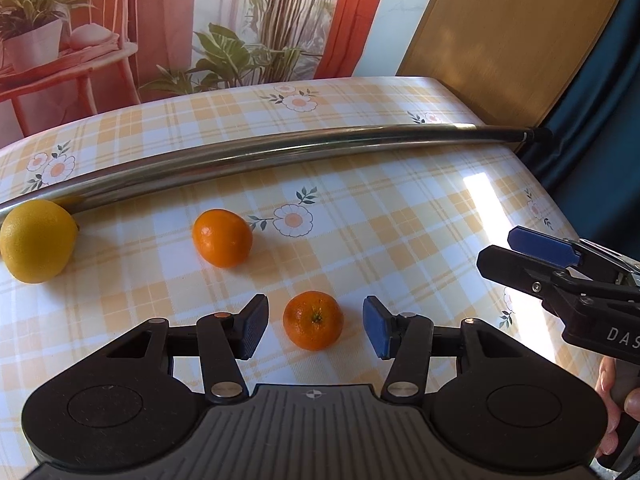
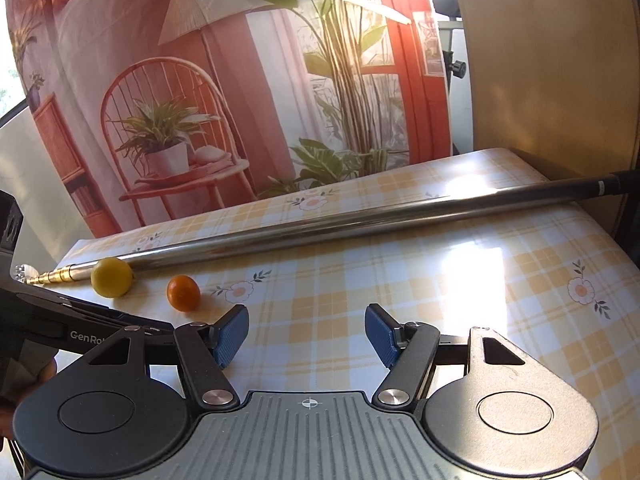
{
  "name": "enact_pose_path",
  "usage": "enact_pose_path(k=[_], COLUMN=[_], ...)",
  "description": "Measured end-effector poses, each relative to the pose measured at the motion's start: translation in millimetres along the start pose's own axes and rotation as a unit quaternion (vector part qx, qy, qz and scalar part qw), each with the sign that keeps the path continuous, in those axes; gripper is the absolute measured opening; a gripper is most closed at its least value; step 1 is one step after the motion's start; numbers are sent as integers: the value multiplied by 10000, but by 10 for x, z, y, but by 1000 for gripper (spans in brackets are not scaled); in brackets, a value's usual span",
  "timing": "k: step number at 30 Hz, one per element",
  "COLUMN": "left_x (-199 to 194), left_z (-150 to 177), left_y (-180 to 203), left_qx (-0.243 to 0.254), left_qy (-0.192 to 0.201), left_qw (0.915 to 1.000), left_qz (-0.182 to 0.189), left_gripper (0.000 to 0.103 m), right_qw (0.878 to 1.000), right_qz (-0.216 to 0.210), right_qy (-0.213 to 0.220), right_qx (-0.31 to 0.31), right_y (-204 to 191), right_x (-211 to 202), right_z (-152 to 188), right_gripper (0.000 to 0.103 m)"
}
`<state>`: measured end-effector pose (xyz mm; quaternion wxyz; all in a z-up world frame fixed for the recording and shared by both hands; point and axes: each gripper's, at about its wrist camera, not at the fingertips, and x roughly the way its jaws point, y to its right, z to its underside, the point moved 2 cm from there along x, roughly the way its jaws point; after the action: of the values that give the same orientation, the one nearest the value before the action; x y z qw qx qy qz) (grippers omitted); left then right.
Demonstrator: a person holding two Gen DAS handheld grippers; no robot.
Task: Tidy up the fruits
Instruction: 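Grasp a loose tangerine with the left tool while the right tool grasps a yellow lemon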
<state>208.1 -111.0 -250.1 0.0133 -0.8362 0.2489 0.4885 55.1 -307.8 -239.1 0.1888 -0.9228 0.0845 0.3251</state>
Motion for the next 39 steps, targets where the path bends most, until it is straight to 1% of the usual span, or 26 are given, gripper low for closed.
enact_pose_path(k=[1,3,5,6,7,11,13,16,20,25,28,31,34,39], left_x=[30,88,107,107,107,43,-37,-174,-391,-690,-895,-1088,-1311,-1600], left_z=[0,-20,-24,-34,-37,-4,19,41,100,218,293,363,470,651], left_y=[-9,-32,-53,-58,-60,-50,-63,-112,-220,-473,-667,-884,-1126,-1353], left_qx=[-14,-70,-126,-141,-156,-79,-72,-191,-349,-498,-573,-780,-1132,-1404], left_qy=[-57,-162,-165,-181,-198,-172,-118,1,214,379,476,573,720,994], left_qw=[10000,9998,9998,9997,9997,9994,9994,9993,9985,9962,9937,9907,9856,9769], left_qz=[-5,-63,-40,-20,-35,-297,-315,-315,-377,-613,-837,-959,-1033,-1266], left_gripper=[53,44,41,36,36,36,36,36,36,36,36,36,36,36], right_qw=[10000,10000,9999,9999,9999,9999,9998,9997,9998,9998,9995,9989,9980,9948], right_qz=[-3,-4,-26,-33,-45,-69,-88,-125,-162,-186,-220,-290,-433,-654], right_qy=[12,37,50,50,47,42,31,5,-2,-9,-42,-70,-150,-264], right_qx=[6,45,107,122,127,147,189,222,135,-54,-213,-359,-443,-736], right_y=[3,7,15,15,16,21,26,0,-87,-232,-362,-512,-700,-1058], right_x=[-6,-19,-25,-27,-34,-51,-57,-66,-98,-128,-135,-137,-111,-7], right_z=[1,6,9,13,21,32,34,35,20,-17,-37,-52,-69,-161], right_gripper=[62,62,62,62,62,62,62,62,62,62,62,62,62,62])
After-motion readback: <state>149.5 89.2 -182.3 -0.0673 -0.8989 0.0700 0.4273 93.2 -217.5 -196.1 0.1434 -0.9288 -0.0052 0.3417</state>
